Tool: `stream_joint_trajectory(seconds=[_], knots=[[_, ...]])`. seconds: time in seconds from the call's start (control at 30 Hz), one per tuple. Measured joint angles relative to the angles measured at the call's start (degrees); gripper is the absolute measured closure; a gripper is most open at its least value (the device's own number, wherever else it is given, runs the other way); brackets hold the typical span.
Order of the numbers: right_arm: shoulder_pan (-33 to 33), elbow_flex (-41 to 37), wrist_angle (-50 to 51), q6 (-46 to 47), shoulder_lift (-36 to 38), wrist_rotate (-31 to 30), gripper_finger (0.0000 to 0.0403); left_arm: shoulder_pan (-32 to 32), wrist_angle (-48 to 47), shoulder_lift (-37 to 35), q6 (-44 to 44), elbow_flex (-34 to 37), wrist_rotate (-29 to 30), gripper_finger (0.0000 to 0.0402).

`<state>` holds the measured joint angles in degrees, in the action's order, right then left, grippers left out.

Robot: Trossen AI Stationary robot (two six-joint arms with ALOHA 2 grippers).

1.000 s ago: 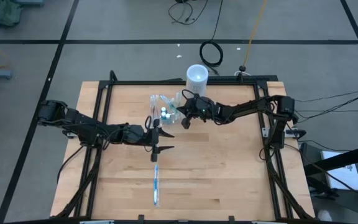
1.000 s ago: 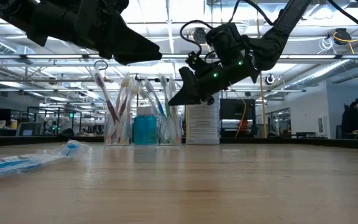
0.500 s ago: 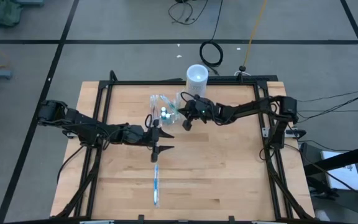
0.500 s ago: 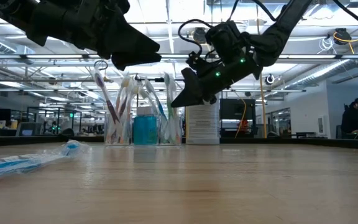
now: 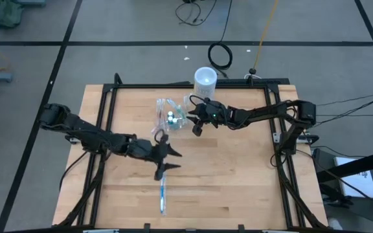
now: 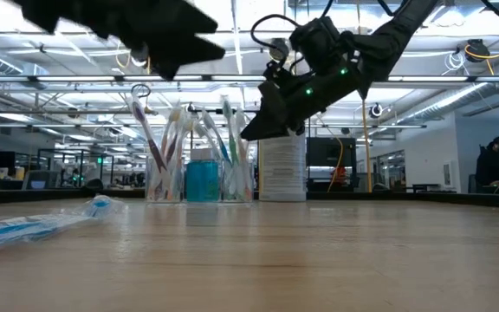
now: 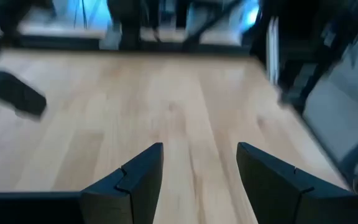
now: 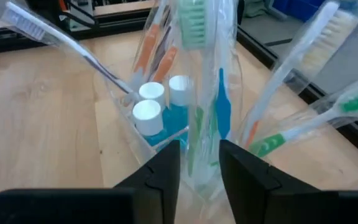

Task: Pick & Place toothbrushing station
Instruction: Put the blue toothbrush into the transparent organizer

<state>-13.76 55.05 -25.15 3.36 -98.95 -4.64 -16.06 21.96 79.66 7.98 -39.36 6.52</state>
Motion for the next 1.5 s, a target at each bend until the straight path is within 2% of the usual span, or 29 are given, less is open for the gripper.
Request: stream_joint_trajectory(seconds=[0.1,0.17,0.23,0.33,0.5,0.6,0.7,0.77,0.9,1.23,1.5], knots=[[0.0,0.0,3.4,0.0,2.4,0.0,0.0288,-4.1,-17.0,0.7,3.6,-7.1,5.8,0.019],[0.3,0.0,7.0,0.0,4.4,0.1,0.0287,-6.6,-27.7,1.7,8.7,-10.9,9.7,0.019],[0.8,0.0,10.0,0.0,6.1,0.1,0.0287,-8.7,-34.5,2.7,15.0,-12.8,12.3,0.019],[2.1,-0.5,15.0,0.0,8.5,0.2,0.029,-10.6,-37.1,4.5,27.4,-12.9,13.1,0.019],[4.3,-2.7,17.6,-2.3,10.7,0.2,0.029,-13.1,-41.2,9.4,52.4,-11.8,11.6,0.019],[5.2,-3.5,17.2,-4.3,10.7,0.2,0.0291,-13.2,-41.9,12.8,62.5,-11.8,9.8,0.019],[5.6,-3.7,17.3,-4.5,10.7,0.2,0.0291,-12.8,-41.8,16.1,69.3,-11.8,5.4,0.019],[5.6,-3.7,17.0,-4.5,10.7,0.2,0.0291,-12.8,-42.0,18.0,70.6,-11.8,2.4,0.019],[5.6,-3.7,16.9,-4.4,10.7,0.2,0.0291,-12.8,-41.7,20.0,71.8,-12.1,1.5,0.019],[5.6,-3.7,16.8,-4.1,10.7,0.2,0.0291,-12.9,-41.6,19.7,66.9,-12.0,2.5,0.0194],[5.6,-3.7,16.8,-4.1,10.7,0.2,0.0291,-11.1,-41.5,19.8,64.5,-11.9,3.6,0.0269]])
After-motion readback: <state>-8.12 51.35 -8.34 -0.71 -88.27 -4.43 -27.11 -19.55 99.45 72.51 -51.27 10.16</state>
